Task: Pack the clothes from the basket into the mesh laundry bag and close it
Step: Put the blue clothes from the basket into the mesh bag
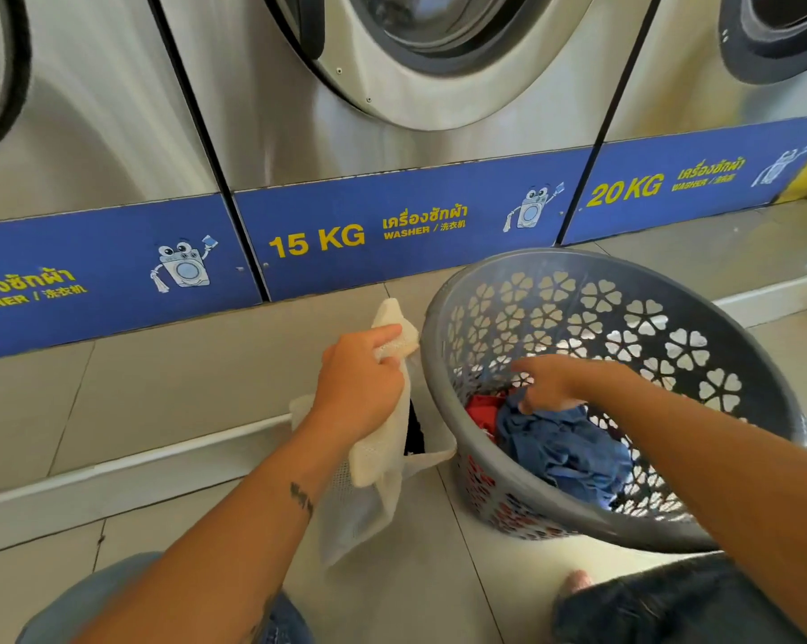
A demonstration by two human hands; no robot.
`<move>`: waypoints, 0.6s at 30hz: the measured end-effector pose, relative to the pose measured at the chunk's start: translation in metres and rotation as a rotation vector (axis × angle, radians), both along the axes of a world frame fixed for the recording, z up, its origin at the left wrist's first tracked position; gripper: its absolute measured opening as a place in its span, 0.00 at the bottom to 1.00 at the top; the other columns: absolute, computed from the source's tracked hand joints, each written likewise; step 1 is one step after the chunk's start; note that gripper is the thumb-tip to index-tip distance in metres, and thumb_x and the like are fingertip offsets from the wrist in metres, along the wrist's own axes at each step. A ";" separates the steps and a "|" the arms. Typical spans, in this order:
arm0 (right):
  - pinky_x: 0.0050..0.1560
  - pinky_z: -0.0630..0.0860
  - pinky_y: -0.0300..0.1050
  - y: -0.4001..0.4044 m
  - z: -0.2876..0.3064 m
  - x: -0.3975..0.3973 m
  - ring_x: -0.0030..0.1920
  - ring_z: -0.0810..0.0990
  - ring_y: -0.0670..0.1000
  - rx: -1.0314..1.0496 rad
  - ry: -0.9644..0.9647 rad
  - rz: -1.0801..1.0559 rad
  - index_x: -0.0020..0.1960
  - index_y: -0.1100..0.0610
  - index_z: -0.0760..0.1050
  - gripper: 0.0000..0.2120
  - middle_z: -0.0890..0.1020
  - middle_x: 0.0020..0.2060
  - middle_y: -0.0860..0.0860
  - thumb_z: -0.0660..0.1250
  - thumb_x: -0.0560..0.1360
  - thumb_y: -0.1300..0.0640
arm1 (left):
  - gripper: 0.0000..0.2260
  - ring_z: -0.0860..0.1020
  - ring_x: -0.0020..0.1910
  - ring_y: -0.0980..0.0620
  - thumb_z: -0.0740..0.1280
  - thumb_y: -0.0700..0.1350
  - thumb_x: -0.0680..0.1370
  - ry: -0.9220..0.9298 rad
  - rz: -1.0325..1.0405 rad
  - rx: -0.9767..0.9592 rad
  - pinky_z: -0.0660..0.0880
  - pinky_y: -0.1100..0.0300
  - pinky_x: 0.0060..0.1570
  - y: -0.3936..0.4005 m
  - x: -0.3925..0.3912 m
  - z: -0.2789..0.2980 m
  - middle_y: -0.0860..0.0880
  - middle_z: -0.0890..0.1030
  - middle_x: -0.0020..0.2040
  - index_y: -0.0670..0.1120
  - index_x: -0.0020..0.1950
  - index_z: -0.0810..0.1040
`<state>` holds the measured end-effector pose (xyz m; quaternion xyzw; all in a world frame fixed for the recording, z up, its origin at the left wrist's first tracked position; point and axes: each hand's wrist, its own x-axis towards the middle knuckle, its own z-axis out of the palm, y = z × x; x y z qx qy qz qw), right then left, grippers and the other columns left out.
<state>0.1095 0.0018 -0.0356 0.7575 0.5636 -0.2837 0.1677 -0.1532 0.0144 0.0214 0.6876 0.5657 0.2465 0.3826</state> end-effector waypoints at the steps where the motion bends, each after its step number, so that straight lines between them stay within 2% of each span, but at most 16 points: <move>1: 0.69 0.70 0.55 0.000 -0.009 0.005 0.74 0.67 0.61 -0.066 -0.050 0.021 0.81 0.52 0.51 0.39 0.63 0.78 0.57 0.68 0.77 0.51 | 0.20 0.78 0.59 0.41 0.63 0.40 0.79 -0.013 -0.012 -0.019 0.76 0.52 0.57 -0.001 0.006 -0.001 0.43 0.77 0.67 0.54 0.69 0.76; 2: 0.68 0.71 0.55 0.002 -0.017 0.008 0.73 0.68 0.62 -0.123 -0.106 0.046 0.81 0.51 0.50 0.41 0.63 0.78 0.57 0.69 0.76 0.50 | 0.20 0.79 0.57 0.46 0.63 0.40 0.79 -0.029 -0.009 -0.027 0.76 0.57 0.54 -0.001 0.010 -0.002 0.45 0.75 0.70 0.55 0.69 0.76; 4: 0.67 0.72 0.56 0.006 -0.034 0.017 0.72 0.69 0.62 -0.211 -0.183 0.099 0.82 0.49 0.48 0.46 0.64 0.78 0.57 0.71 0.73 0.46 | 0.20 0.79 0.46 0.54 0.62 0.40 0.79 -0.035 0.017 -0.024 0.74 0.65 0.43 0.003 0.020 -0.004 0.46 0.74 0.70 0.55 0.69 0.76; 5: 0.67 0.72 0.56 0.007 -0.043 0.022 0.72 0.69 0.62 -0.243 -0.182 0.099 0.82 0.48 0.47 0.48 0.64 0.78 0.57 0.72 0.72 0.44 | 0.20 0.79 0.45 0.52 0.62 0.40 0.78 -0.031 0.027 -0.018 0.76 0.63 0.42 0.006 0.024 -0.006 0.46 0.76 0.69 0.55 0.68 0.76; 7: 0.67 0.71 0.58 0.006 -0.061 0.030 0.73 0.68 0.63 -0.285 -0.156 0.076 0.81 0.45 0.43 0.52 0.64 0.78 0.57 0.73 0.70 0.41 | 0.21 0.80 0.52 0.41 0.62 0.40 0.78 -0.008 0.046 0.001 0.77 0.52 0.50 0.012 0.028 -0.005 0.43 0.79 0.64 0.55 0.68 0.77; 8: 0.68 0.70 0.58 0.004 -0.069 0.034 0.75 0.65 0.64 -0.309 -0.163 0.073 0.81 0.45 0.41 0.53 0.63 0.78 0.59 0.73 0.70 0.40 | 0.21 0.79 0.54 0.40 0.62 0.40 0.78 0.018 0.054 0.007 0.77 0.50 0.52 0.015 0.030 -0.006 0.43 0.79 0.64 0.55 0.68 0.77; 10: 0.69 0.68 0.60 -0.002 -0.088 0.041 0.77 0.60 0.65 -0.332 -0.200 0.093 0.81 0.45 0.37 0.53 0.58 0.78 0.62 0.71 0.71 0.37 | 0.20 0.79 0.54 0.43 0.62 0.39 0.78 0.073 0.056 0.020 0.75 0.55 0.49 0.023 0.031 -0.010 0.46 0.78 0.66 0.56 0.67 0.77; 13: 0.64 0.75 0.58 -0.012 -0.118 0.046 0.67 0.74 0.64 -0.374 -0.189 0.094 0.80 0.44 0.35 0.54 0.58 0.76 0.64 0.71 0.71 0.39 | 0.20 0.78 0.36 0.50 0.61 0.40 0.78 0.111 0.044 0.034 0.73 0.60 0.39 0.032 0.028 -0.016 0.47 0.80 0.63 0.56 0.66 0.78; 14: 0.62 0.77 0.56 -0.014 -0.123 0.045 0.64 0.76 0.63 -0.379 -0.185 0.088 0.80 0.44 0.34 0.54 0.59 0.76 0.64 0.71 0.71 0.40 | 0.20 0.76 0.30 0.52 0.61 0.40 0.78 0.117 0.040 0.037 0.72 0.61 0.36 0.035 0.028 -0.017 0.47 0.81 0.62 0.56 0.66 0.78; 15: 0.60 0.78 0.55 -0.017 -0.128 0.045 0.63 0.77 0.62 -0.380 -0.192 0.087 0.80 0.45 0.33 0.53 0.59 0.76 0.63 0.71 0.72 0.43 | 0.20 0.75 0.29 0.52 0.61 0.40 0.78 0.123 0.034 0.042 0.72 0.61 0.35 0.036 0.027 -0.018 0.47 0.81 0.61 0.57 0.66 0.78; 17: 0.60 0.78 0.52 -0.019 -0.133 0.041 0.64 0.76 0.62 -0.345 -0.194 0.090 0.81 0.48 0.37 0.49 0.62 0.75 0.61 0.69 0.75 0.50 | 0.19 0.81 0.39 0.44 0.62 0.40 0.78 0.128 0.028 0.065 0.76 0.58 0.40 0.039 0.028 -0.019 0.48 0.81 0.62 0.57 0.65 0.79; 18: 0.61 0.76 0.51 -0.019 -0.132 0.038 0.66 0.75 0.62 -0.335 -0.180 0.109 0.82 0.50 0.42 0.44 0.65 0.75 0.60 0.67 0.76 0.52 | 0.19 0.81 0.46 0.40 0.62 0.40 0.79 0.126 0.031 0.077 0.78 0.54 0.44 0.040 0.027 -0.019 0.48 0.81 0.63 0.57 0.65 0.79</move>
